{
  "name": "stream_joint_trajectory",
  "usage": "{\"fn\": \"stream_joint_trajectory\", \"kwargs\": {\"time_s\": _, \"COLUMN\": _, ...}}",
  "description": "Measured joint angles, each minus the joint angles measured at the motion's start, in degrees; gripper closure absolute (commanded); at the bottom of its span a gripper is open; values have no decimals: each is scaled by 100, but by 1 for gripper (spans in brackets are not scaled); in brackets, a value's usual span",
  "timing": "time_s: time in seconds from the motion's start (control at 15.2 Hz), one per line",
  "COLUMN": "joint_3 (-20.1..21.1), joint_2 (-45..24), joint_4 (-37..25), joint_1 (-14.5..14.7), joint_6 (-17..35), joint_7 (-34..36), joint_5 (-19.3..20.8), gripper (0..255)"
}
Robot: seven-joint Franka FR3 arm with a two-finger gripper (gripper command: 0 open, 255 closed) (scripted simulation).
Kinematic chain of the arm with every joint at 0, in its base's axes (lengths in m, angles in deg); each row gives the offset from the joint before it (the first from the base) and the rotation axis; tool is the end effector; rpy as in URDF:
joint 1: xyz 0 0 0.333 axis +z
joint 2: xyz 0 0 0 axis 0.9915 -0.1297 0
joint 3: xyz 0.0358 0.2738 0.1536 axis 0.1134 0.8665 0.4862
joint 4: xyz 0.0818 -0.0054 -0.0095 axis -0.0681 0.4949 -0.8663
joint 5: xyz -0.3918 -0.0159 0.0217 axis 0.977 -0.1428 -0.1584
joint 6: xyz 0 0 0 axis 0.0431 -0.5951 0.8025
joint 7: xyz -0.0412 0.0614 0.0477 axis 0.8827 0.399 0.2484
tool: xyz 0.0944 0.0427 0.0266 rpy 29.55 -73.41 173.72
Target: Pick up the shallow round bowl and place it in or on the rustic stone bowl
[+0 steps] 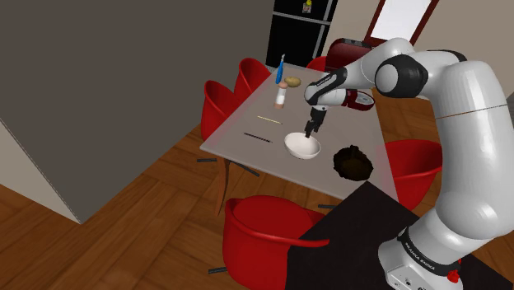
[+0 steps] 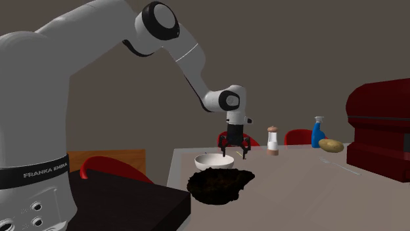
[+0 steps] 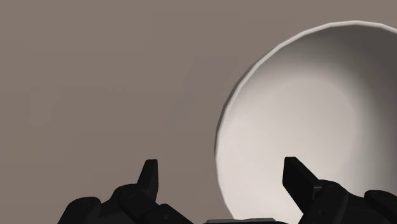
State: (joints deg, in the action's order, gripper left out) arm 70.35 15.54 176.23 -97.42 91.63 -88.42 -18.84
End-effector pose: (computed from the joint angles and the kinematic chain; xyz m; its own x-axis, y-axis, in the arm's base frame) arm 0.6217 -0.2915 0.1678 0.9865 0.1550 -0.0536 0.1530 -0.9874 -0.0402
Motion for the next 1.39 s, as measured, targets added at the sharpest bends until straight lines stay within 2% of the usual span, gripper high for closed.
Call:
{"fn": "stream_joint_trajectory", "kwargs": {"time_s": 0.4, "joint_3": 4, "joint_2": -13, "joint_4": 19, "joint_1": -1, "joint_6": 37, "joint_7": -5, "joint_5": -6, "gripper": 0}}
{"fn": "stream_joint_trajectory", "kwargs": {"time_s": 0.46, "joint_3": 4, "joint_2": -13, "joint_4": 20, "joint_1": -1, "joint_6": 37, "joint_7": -5, "joint_5": -6, "gripper": 255}}
{"fn": "stream_joint_trajectory", "kwargs": {"time_s": 1.39, "joint_3": -26, "joint_2": 155, "joint_4": 53, "joint_1": 21, "joint_6": -97, "joint_7": 11, "joint_5": 27, "gripper": 255}}
